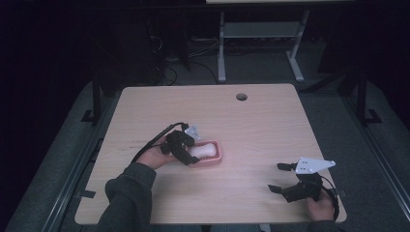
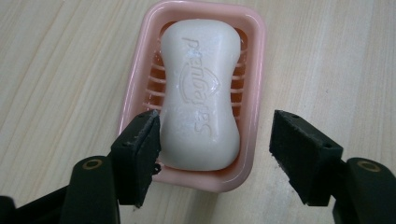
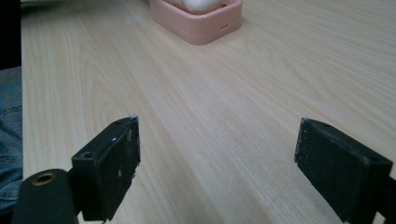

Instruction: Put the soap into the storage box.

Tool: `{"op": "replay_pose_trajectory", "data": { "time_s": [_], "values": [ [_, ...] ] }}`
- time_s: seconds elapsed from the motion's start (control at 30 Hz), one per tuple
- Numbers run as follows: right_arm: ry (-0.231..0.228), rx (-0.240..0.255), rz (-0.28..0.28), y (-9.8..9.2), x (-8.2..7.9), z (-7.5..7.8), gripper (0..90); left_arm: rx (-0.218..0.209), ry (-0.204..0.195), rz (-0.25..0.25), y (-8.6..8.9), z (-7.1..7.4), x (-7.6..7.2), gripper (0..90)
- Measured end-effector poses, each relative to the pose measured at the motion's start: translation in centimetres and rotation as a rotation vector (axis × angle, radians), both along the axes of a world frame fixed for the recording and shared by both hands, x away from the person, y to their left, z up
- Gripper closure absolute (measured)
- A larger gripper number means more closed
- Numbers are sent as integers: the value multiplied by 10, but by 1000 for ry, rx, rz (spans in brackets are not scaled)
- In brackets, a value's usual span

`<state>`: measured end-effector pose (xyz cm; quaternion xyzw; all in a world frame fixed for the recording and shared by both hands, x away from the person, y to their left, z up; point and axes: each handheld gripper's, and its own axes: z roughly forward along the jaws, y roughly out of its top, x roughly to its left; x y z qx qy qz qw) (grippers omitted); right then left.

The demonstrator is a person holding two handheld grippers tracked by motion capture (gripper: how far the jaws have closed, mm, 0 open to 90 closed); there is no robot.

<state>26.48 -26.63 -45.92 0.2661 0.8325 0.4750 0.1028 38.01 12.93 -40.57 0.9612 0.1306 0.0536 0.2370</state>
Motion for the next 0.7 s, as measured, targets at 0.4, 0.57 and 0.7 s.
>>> {"op": "replay_pose_trajectory", "data": {
  "time_s": [0.4, 0.57, 0.7],
  "values": [
    [4, -8, -2, 1, 1, 0, 135, 4, 1, -3, 9, 0, -10, 312],
    [3, -11, -2, 0, 1, 0, 135, 2, -1, 3, 14, 0, -13, 311],
    [4, -12, -3, 1, 1, -1, 135, 3, -12, 0, 14, 2, -16, 311]
  ]
}}
